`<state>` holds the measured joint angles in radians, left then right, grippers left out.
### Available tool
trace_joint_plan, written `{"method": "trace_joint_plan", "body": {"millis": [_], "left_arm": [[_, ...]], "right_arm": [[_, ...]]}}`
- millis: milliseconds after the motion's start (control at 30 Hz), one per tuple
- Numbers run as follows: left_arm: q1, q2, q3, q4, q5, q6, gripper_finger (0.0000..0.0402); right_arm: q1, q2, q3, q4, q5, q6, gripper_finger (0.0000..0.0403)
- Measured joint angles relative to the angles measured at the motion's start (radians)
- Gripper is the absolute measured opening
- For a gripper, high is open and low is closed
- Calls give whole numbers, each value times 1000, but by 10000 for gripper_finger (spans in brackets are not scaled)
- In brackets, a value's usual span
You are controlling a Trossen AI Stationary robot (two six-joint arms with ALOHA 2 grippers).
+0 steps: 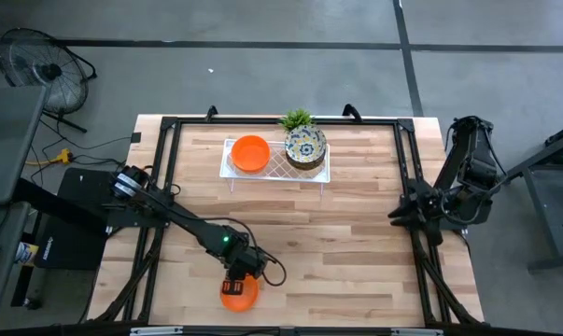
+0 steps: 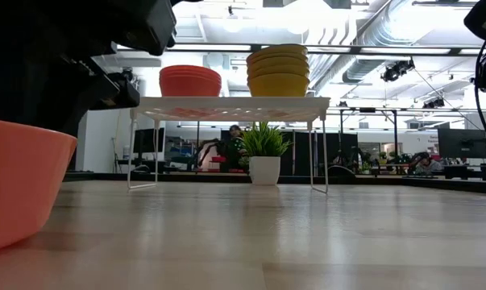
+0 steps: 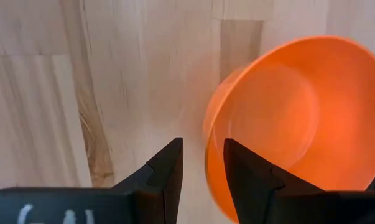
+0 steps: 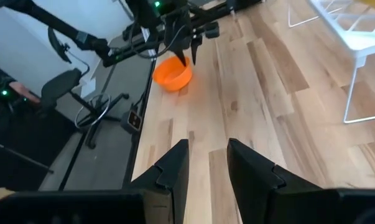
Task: Pick & Place Mini bowls
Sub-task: Stack the orange bowl on the orange bowl on the shelf
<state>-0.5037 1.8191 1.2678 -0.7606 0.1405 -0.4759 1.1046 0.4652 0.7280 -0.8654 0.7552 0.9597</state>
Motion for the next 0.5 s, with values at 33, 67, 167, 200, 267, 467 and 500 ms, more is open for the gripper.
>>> {"method": "trace_joint_plan", "body": {"millis": [33,67,167,200,267,467,500], "left_arm": [[0,0,0,0,0,0,113],[0,0,0,-1,0,0,113],[0,0,0,0,0,0,113],[0,0,0,0,-1,0,113],[0,0,0,0,-1,0,113],[0,0,0,0,8,-4,99],[0,0,0,1,11,-7,91]], "right_arm": [[0,0,0,-1,-8,0,98],[0,0,0,-4,-18,0,98],[0,0,0,-11,-45,0,98],[0,0,0,-11,-55,0,98],[0,0,0,-13,-69,0,98],[0,0,0,-19,-83,0,98],[0,0,0,-19,-83,0,98]]}}
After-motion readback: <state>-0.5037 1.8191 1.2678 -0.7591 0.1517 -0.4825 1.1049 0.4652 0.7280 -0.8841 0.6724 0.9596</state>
